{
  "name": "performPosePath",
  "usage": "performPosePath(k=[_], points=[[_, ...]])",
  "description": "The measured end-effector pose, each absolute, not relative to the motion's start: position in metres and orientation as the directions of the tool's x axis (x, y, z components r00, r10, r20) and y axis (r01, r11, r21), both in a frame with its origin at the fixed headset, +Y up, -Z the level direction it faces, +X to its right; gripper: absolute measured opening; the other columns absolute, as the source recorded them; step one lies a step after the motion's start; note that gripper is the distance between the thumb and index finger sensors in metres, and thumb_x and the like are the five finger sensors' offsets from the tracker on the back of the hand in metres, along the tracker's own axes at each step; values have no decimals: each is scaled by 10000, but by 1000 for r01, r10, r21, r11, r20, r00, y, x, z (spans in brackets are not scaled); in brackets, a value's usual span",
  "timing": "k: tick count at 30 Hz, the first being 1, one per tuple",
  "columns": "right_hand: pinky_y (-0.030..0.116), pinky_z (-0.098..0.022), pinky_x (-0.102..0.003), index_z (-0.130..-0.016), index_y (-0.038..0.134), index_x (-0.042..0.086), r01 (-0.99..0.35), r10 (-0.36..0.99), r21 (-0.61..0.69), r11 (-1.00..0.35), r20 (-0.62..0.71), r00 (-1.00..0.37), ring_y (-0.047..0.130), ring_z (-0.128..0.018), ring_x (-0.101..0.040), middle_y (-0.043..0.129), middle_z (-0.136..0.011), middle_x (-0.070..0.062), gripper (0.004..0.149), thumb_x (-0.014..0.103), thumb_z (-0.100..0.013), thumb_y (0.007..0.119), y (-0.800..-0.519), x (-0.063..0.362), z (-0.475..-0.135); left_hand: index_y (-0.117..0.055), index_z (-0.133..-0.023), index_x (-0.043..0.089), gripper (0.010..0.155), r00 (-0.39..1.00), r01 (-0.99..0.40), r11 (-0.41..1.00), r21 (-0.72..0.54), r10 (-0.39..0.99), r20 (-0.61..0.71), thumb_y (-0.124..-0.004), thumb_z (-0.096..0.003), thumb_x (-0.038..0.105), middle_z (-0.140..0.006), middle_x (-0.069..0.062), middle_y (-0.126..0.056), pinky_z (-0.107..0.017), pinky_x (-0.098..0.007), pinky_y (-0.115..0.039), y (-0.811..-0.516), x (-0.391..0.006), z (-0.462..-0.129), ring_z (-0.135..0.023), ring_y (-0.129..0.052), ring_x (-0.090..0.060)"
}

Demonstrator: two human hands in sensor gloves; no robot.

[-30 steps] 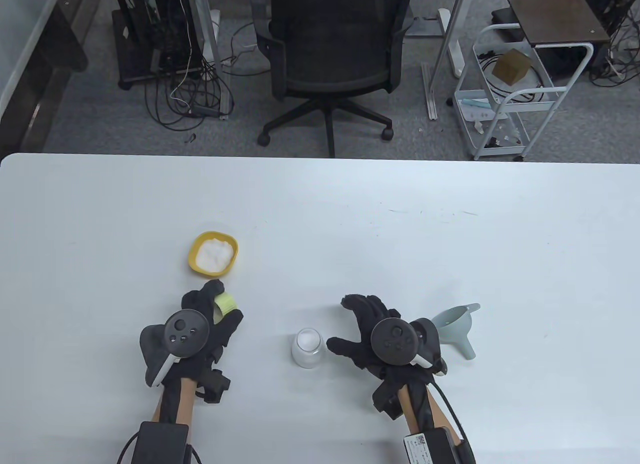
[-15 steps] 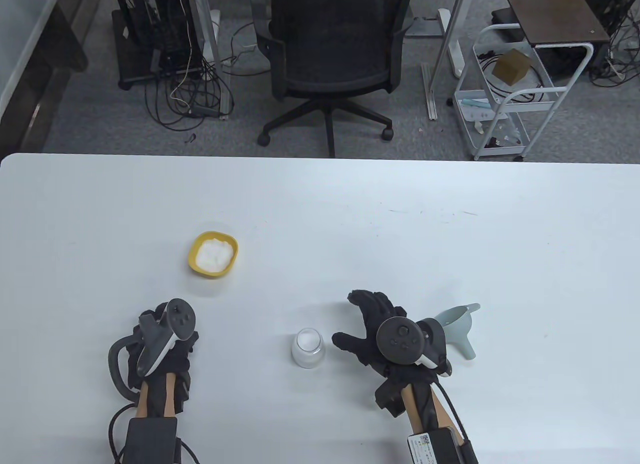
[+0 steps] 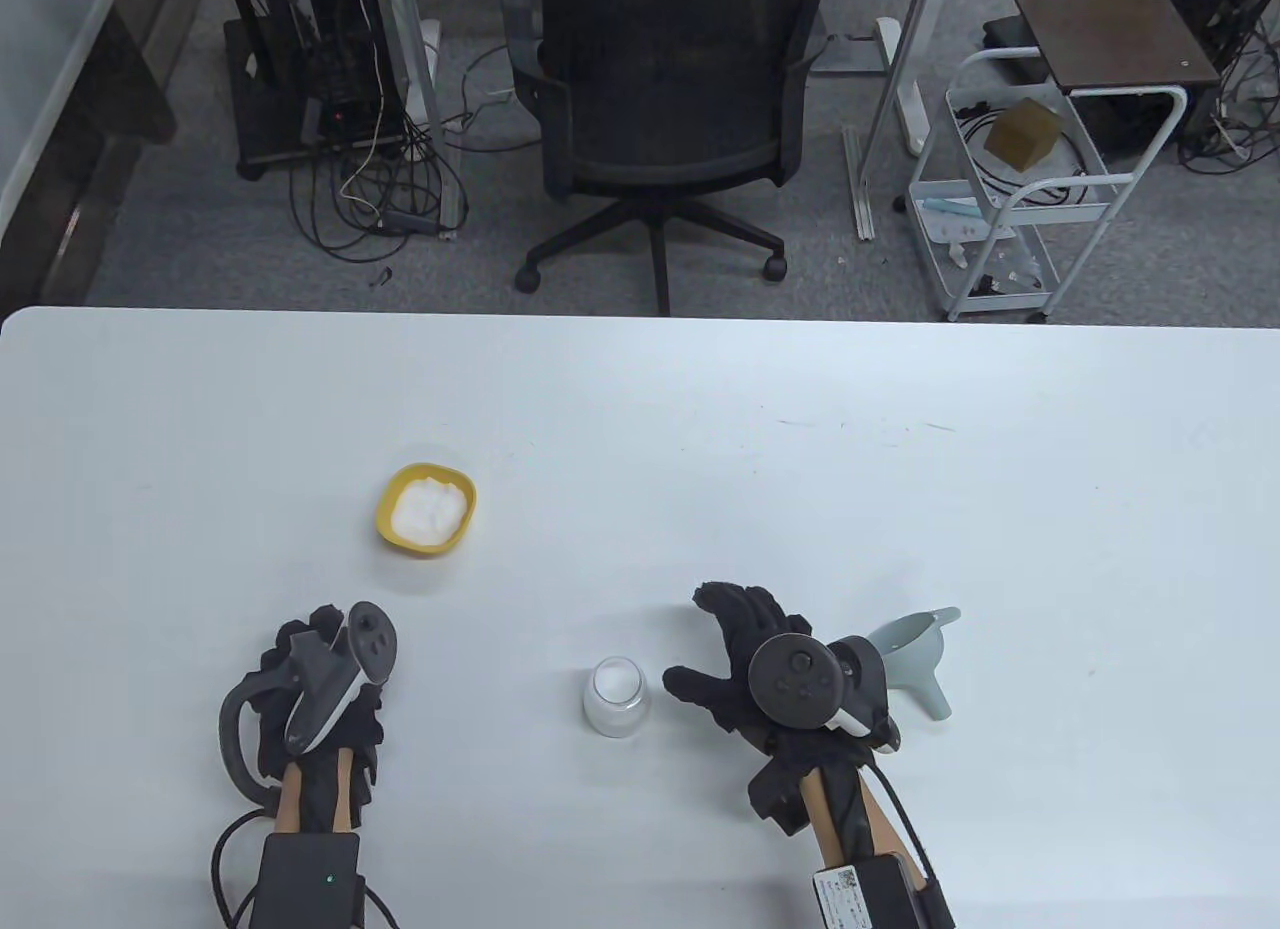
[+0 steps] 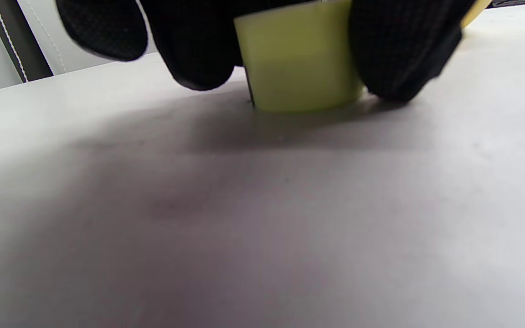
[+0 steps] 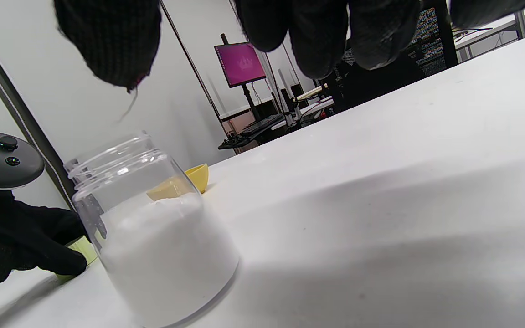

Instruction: Unscrew the press dispenser and pour salt into it

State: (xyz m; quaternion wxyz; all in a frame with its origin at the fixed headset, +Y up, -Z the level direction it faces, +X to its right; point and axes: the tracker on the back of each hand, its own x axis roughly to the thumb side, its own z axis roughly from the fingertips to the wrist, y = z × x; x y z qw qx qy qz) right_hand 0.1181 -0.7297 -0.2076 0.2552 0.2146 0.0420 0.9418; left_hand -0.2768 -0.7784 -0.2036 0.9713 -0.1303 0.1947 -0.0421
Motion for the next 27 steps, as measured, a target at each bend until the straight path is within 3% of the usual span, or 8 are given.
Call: performPosePath(k=[5,9,15,19,22,27], points=[[443,-587,-840,-1153,412,-68,-458,493,184,-870,384,-781,519,-965,-662,544,-1117,-384,908,520,-550,751,-729,118,-208,-410,-1231,23,1062,931,-38,955,-294,-73,-357,-833,-464,624,-1180,-354,-599,-681,-700,-666,-774,-277,-203,-986,-776,-521],[444,-587,-839,-1153,413,-68,-451,484,178,-875,386,-786,520,-964,-663,542,-1117,-385,906,520,-550,750,-729,117,-207,-296,-1243,-32,1120,945,-152,949,-277,57,-323,-747,-494,668,-1202,-450,-476,-691,-728,-607,-765,-273,-203,-1024,-666,-622],[445,-587,-838,-1154,412,-67,-442,469,164,-882,405,-785,521,-965,-661,545,-1116,-385,904,518,-552,747,-724,112,-204,-277,-1231,-75,970,894,-379,911,-162,315,-319,-660,-602,556,-1191,-451,-494,-701,-697,-617,-748,-277,-222,-1017,-684,-612],[446,-587,-838,-1155,412,-66,-448,467,150,-881,415,-780,524,-966,-658,545,-1118,-382,899,518,-557,742,-721,110,-203,-287,-1220,-101,901,748,-605,788,-116,512,-422,-631,-636,494,-1163,-455,-541,-687,-670,-659,-745,-291,-253,-981,-747,-585],[445,-588,-837,-1155,411,-68,-468,487,153,-870,414,-769,523,-964,-660,544,-1117,-382,896,516,-560,740,-720,112,-204,-319,-1217,-92,846,659,-699,703,-129,563,-499,-611,-651,464,-1134,-431,-624,-670,-628,-714,-748,-300,-277,-940,-827,-531],[447,-586,-837,-1154,415,-68,-475,490,145,-868,409,-770,526,-962,-660,548,-1114,-384,885,512,-566,734,-720,114,-204,-384,-1217,-71,810,610,-724,671,-157,517,-600,-603,-658,473,-1067,-371,-771,-627,-574,-792,-756,-307,-302,-847,-947,-444]])
